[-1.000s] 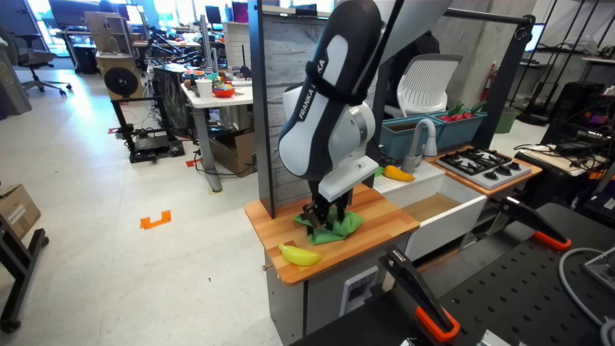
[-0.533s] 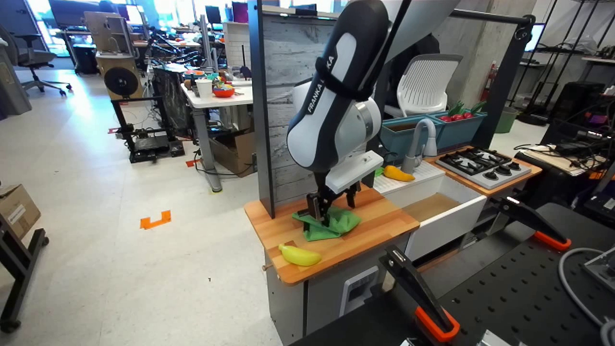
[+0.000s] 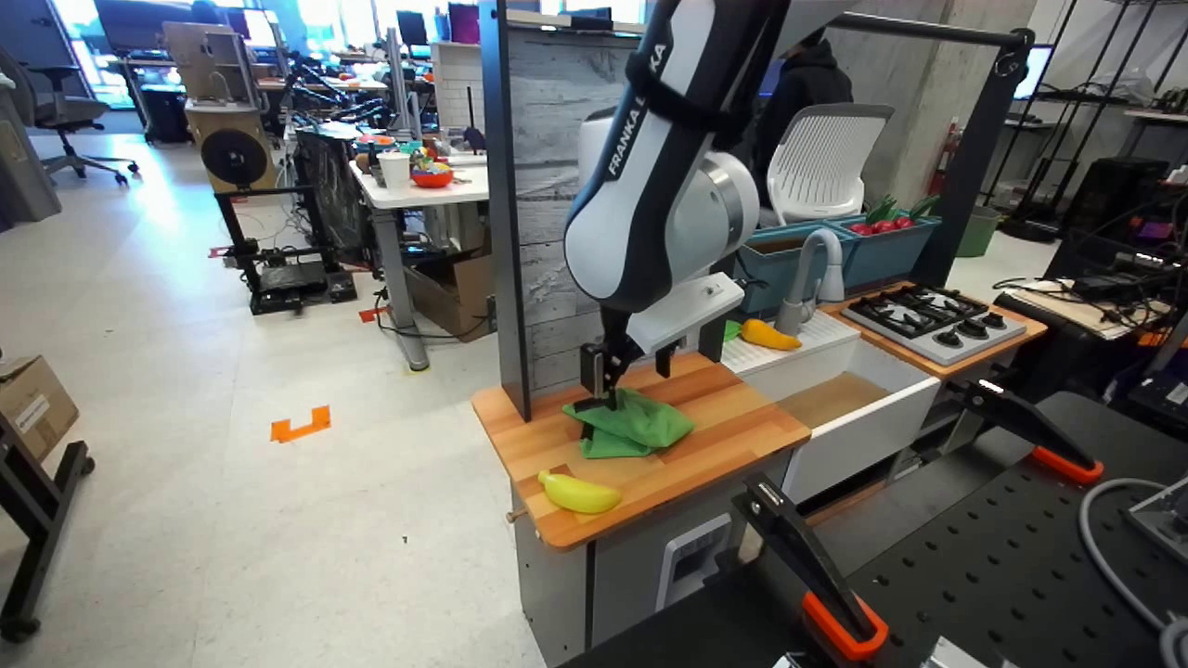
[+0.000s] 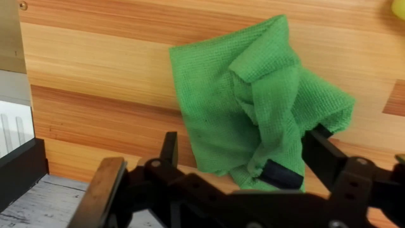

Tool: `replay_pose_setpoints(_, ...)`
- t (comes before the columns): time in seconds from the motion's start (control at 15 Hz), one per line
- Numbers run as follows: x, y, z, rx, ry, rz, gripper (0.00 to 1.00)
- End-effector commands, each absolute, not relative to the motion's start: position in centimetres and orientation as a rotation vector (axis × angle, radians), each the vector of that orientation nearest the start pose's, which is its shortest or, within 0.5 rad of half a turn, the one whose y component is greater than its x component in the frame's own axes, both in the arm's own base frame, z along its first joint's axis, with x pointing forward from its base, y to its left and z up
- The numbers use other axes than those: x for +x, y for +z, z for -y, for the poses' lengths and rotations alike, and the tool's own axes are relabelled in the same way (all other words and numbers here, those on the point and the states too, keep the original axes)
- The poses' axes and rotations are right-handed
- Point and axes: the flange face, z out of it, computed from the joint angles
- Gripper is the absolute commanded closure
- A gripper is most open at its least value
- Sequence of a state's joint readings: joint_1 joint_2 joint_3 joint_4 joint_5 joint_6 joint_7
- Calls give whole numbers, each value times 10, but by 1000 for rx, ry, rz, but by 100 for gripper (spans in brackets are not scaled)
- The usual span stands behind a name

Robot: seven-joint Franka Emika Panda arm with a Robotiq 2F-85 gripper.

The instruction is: Fold the green towel from right to left.

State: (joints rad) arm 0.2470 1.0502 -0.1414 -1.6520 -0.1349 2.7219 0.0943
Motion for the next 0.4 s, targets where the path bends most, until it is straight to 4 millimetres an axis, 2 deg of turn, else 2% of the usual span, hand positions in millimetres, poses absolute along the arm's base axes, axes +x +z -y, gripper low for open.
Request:
replay_pose_setpoints(0.0, 609, 45, -71, -3237, -137, 326, 0)
replay_pose_setpoints(0.07, 630, 21, -76, -3276, -114, 326, 0)
replay_pose_setpoints(0.33, 616, 38, -71, -3259, -117, 307, 0)
